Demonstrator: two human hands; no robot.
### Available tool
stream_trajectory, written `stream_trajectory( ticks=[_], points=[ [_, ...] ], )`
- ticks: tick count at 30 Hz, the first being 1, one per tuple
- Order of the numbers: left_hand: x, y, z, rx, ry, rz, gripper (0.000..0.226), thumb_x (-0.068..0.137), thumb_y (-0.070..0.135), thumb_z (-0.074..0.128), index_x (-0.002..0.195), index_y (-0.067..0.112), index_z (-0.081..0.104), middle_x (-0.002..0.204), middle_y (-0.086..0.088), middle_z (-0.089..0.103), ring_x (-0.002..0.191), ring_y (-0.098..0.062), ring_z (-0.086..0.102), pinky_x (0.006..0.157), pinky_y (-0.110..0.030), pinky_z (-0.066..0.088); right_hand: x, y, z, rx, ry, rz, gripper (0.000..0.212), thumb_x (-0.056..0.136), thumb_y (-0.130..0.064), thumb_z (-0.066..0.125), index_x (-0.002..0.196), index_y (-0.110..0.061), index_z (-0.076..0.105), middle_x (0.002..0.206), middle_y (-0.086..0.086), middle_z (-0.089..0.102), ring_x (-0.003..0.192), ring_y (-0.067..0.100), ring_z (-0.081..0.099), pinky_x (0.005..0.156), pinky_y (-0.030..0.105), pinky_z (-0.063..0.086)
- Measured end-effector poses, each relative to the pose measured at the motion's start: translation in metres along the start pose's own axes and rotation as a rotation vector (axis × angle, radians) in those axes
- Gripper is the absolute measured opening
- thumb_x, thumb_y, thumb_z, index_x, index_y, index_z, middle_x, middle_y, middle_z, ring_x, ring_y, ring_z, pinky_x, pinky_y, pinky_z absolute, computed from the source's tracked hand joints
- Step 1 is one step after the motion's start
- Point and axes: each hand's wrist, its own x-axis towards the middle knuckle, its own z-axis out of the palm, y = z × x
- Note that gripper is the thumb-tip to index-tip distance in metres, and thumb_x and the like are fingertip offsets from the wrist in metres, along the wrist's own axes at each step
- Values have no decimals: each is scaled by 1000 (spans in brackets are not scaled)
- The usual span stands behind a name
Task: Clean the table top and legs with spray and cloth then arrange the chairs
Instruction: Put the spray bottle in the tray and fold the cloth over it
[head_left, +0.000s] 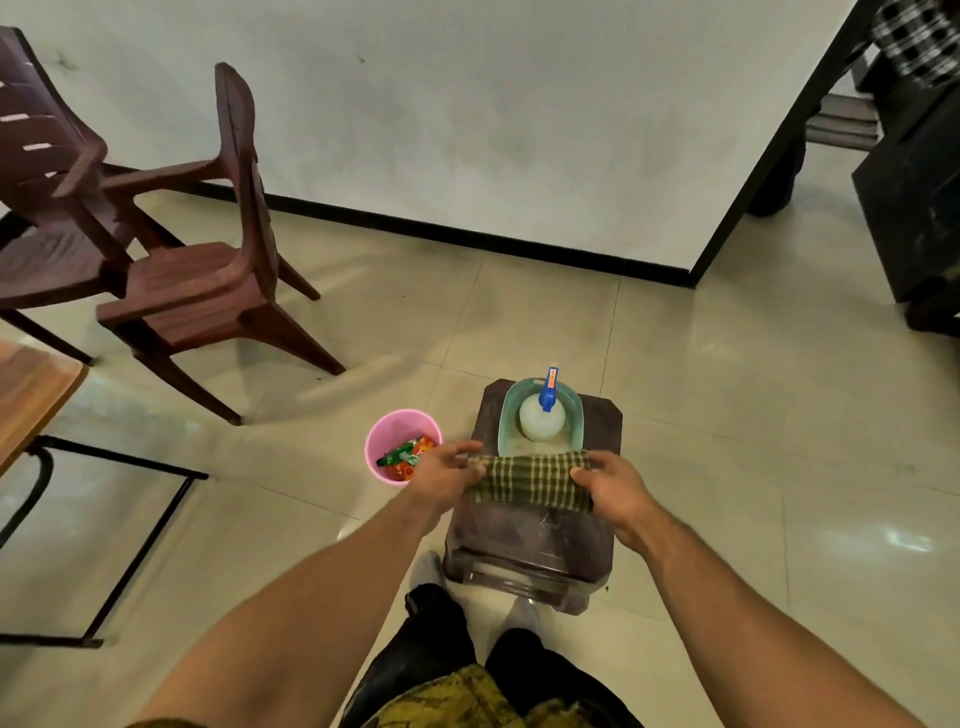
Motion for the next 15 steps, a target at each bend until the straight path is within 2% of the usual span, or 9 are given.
stream_trajectory(
  ticks=[2, 3, 4, 6, 7, 9, 10, 12, 15],
  points=[
    [-2, 8, -1, 77, -3, 50, 38, 88, -11, 67, 122, 8, 69, 111, -8, 67, 87, -10, 64, 57, -13, 53, -1, -3, -1, -23, 30, -52, 60, 96, -7, 62, 149, -22, 39, 104, 3, 67, 100, 21, 67, 94, 46, 57],
    [-1, 10, -1, 114, -9, 65, 42, 86, -12, 69, 123, 8, 69, 113, -7, 66, 88, -9, 64, 58, -11, 53, -3, -5, -1, -45, 37, -94, 57, 96, -7, 62, 146, -27, 44, 104, 4, 68, 98, 22, 68, 92, 46, 58],
    [1, 11, -2, 147, -16, 77, 46, 83, -13, 71, 124, 10, 69, 116, -5, 65, 92, -9, 64, 60, -10, 53, -3, -7, -1, -78, 43, -145, 46, 96, -7, 62, 135, -30, 56, 105, 6, 70, 98, 22, 68, 91, 44, 58],
    [3, 12, -3, 262, -10, 118, 53, 79, -13, 74, 123, 15, 70, 119, -2, 64, 102, -12, 63, 61, -7, 52, -3, -10, -3, -154, 27, -225, 27, 95, -8, 64, 112, -27, 71, 110, 4, 71, 103, 19, 67, 97, 41, 56],
    [3, 12, -3, 354, -5, 150, 53, 79, -13, 74, 123, 17, 71, 119, 0, 65, 105, -14, 63, 61, -5, 51, -3, -10, -5, -181, 2, -246, 25, 92, -8, 68, 112, -22, 73, 111, 1, 71, 105, 17, 67, 99, 40, 54],
    [3, 13, -3, 563, 0, 220, 51, 83, -10, 71, 124, 20, 70, 117, 3, 67, 105, -12, 60, 61, -5, 50, -1, -11, -8, -267, -64, -267, 44, 82, -12, 80, 124, -15, 68, 117, -1, 69, 107, 14, 65, 101, 40, 53],
    [2, 15, -2, 660, 8, 254, 50, 86, -8, 69, 126, 22, 69, 118, 4, 67, 103, -10, 59, 65, -6, 49, -1, -12, -8, -345, -79, -287, 57, 76, -15, 85, 129, -14, 65, 120, -2, 67, 109, 13, 64, 102, 38, 52],
    [-1, 19, 2, 820, 30, 307, 46, 90, -3, 65, 128, 24, 68, 118, 5, 68, 102, -10, 60, 84, -12, 47, -2, -12, -6, -549, -70, -351, 67, 72, -17, 88, 133, -15, 62, 121, -2, 67, 107, 13, 62, 101, 31, 50],
    [0, 23, 5, 1025, 28, 347, 39, 93, 6, 60, 128, 24, 68, 122, 0, 67, 112, -21, 64, 105, -35, 50, -4, -11, -1, -877, -37, -462, 46, 79, -22, 79, 124, -22, 68, 113, -2, 72, 98, 15, 65, 89, 28, 52]
  ],
)
